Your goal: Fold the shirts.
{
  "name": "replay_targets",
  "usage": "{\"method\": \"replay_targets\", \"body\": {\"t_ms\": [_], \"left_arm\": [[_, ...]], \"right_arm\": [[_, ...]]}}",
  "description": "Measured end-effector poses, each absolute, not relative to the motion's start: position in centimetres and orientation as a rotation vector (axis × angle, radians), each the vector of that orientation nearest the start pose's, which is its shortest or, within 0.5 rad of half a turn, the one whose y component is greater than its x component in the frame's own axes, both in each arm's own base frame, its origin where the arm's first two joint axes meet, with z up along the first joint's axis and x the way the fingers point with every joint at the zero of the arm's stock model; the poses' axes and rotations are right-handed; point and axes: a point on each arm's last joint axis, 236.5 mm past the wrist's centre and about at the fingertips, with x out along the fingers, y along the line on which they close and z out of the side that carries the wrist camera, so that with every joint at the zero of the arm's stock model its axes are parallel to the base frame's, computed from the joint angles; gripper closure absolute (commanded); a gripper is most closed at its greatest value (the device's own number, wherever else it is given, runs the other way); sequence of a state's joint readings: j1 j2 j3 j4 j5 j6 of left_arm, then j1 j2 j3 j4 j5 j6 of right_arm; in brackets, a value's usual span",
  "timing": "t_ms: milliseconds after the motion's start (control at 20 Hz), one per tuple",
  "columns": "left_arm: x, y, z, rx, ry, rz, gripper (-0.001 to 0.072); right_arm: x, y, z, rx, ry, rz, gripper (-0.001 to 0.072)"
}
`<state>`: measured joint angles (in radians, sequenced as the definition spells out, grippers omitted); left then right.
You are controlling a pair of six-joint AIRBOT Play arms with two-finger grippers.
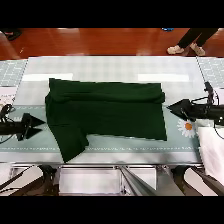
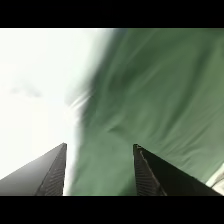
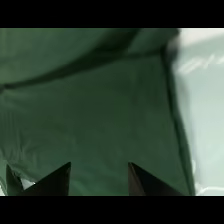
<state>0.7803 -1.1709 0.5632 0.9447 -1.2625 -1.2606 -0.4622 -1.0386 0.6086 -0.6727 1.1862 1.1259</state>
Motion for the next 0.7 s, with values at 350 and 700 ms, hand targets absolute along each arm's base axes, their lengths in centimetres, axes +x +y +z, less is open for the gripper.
{"method": "replay_targets", "body": {"t_ms": [350,700], "left_arm": [[20.4,-0.6,-10.5,-1.010,1.583,-0.023,0.0207],[21.7,-2.4,-11.8,-0.951,1.594,-0.071,0.0689]], "right_arm": [[29.0,5.0,-1.7,0.857,1.132,0.305,0.0299],[28.9,4.3,-1.8,0.855,1.125,0.285,0.0299]]}}
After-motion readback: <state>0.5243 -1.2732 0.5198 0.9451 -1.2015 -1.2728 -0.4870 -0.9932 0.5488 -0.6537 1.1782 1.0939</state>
